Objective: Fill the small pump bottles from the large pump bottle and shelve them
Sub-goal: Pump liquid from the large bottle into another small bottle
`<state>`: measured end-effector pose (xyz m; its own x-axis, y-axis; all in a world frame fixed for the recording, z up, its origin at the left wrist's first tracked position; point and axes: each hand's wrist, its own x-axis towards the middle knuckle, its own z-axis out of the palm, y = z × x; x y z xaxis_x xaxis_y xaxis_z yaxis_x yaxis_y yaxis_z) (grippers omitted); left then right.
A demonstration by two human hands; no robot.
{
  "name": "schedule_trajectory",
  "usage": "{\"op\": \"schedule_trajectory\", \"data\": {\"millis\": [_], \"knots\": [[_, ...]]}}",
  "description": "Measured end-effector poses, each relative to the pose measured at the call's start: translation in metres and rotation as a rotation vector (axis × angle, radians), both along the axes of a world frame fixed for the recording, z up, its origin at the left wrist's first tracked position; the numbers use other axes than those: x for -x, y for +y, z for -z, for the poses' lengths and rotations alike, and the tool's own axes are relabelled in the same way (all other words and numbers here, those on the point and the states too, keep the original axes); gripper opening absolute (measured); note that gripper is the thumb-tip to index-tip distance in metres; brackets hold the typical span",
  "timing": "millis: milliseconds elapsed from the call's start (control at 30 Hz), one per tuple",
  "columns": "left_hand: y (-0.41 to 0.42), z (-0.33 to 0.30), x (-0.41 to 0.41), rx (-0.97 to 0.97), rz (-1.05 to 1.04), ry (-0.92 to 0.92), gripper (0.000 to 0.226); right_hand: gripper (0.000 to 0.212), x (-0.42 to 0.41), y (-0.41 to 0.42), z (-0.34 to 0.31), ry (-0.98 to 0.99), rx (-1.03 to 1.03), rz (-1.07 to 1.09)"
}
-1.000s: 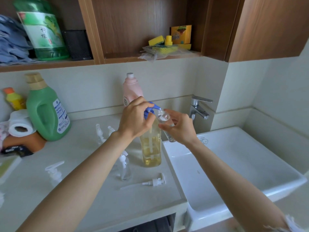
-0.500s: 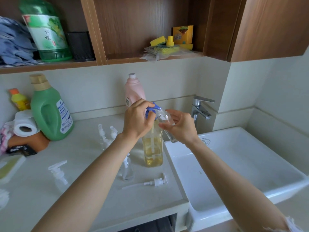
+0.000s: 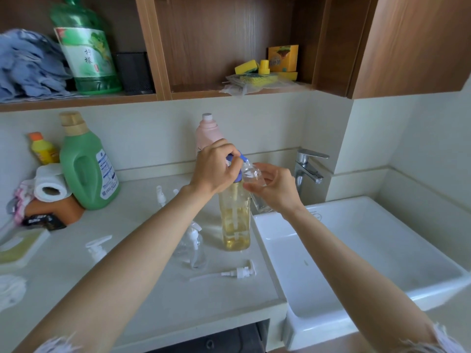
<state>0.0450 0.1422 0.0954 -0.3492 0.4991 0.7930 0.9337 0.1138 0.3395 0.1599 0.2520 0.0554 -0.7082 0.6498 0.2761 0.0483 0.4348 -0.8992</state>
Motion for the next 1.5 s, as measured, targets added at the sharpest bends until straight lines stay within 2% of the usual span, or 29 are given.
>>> {"op": "schedule_trajectory", "data": {"millis": [300, 467, 767, 933, 1133, 1500], "knots": [[0.003, 0.013, 0.005, -0.06, 0.001, 0.027, 0.031, 0.062, 0.003, -0.001, 0.01, 0.051, 0.003, 0.044], [0.004, 0.033, 0.005, -0.102, 0.005, 0.013, 0.03, 0.069, 0.007, 0.002, 0.022, 0.015, -0.003, 0.055], [-0.006, 0.019, 0.002, 0.044, 0.02, 0.149, 0.035, 0.063, 0.001, 0.002, 0.021, 0.04, 0.018, 0.046], [-0.006, 0.008, 0.005, 0.192, 0.013, 0.159, 0.05, 0.063, 0.0, 0.006, 0.016, 0.067, 0.032, 0.046], [-0.008, 0.018, -0.001, 0.119, 0.002, 0.06, 0.048, 0.061, 0.003, 0.008, 0.017, 0.081, 0.031, 0.041], [-0.003, 0.045, -0.001, 0.101, -0.019, 0.029, 0.049, 0.055, 0.004, 0.008, 0.019, 0.003, -0.008, 0.04]]}}
